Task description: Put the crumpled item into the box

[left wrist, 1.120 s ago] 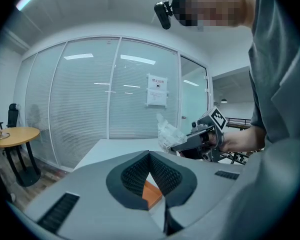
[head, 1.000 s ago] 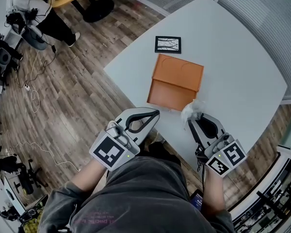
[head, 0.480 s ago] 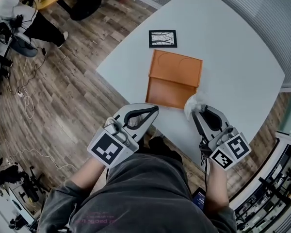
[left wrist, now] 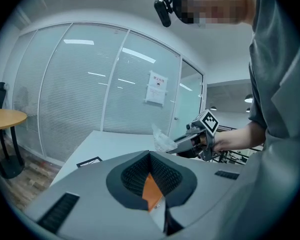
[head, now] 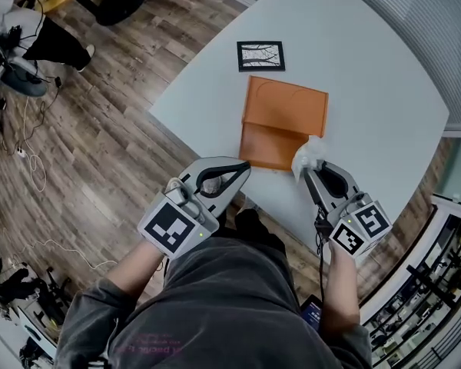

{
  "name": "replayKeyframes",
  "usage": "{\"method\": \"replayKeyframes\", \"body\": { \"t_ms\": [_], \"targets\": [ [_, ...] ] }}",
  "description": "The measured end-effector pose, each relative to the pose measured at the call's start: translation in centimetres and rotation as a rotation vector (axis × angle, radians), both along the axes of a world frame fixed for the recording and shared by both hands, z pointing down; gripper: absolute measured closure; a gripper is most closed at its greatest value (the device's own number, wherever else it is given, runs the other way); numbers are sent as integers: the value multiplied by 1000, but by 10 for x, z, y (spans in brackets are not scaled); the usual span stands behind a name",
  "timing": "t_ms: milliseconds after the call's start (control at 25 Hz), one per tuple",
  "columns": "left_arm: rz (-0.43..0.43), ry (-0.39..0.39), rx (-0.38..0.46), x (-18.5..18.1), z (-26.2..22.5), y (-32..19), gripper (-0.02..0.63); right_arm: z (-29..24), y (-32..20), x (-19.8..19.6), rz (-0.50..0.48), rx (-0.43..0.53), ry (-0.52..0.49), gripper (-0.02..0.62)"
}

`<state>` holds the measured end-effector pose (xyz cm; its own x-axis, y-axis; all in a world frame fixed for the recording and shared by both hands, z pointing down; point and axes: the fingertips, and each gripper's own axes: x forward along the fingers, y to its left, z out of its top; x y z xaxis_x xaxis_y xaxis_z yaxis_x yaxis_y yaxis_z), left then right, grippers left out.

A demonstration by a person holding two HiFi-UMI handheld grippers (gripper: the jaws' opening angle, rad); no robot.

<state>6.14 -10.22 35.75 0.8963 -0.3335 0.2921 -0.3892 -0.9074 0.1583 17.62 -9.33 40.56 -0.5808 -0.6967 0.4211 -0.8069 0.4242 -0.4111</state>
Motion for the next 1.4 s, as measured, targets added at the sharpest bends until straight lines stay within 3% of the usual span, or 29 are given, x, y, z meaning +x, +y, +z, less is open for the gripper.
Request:
{"method": "replayKeyframes", "body": {
  "t_ms": [560, 1400],
  "targets": [
    [14, -44, -45, -26, 37, -22, 594, 57, -20, -19, -9, -126, 67, 537],
    [-59, -19, -100, -51, 60, -32, 594, 141, -20, -36, -151, -304, 205, 537]
  ]
}}
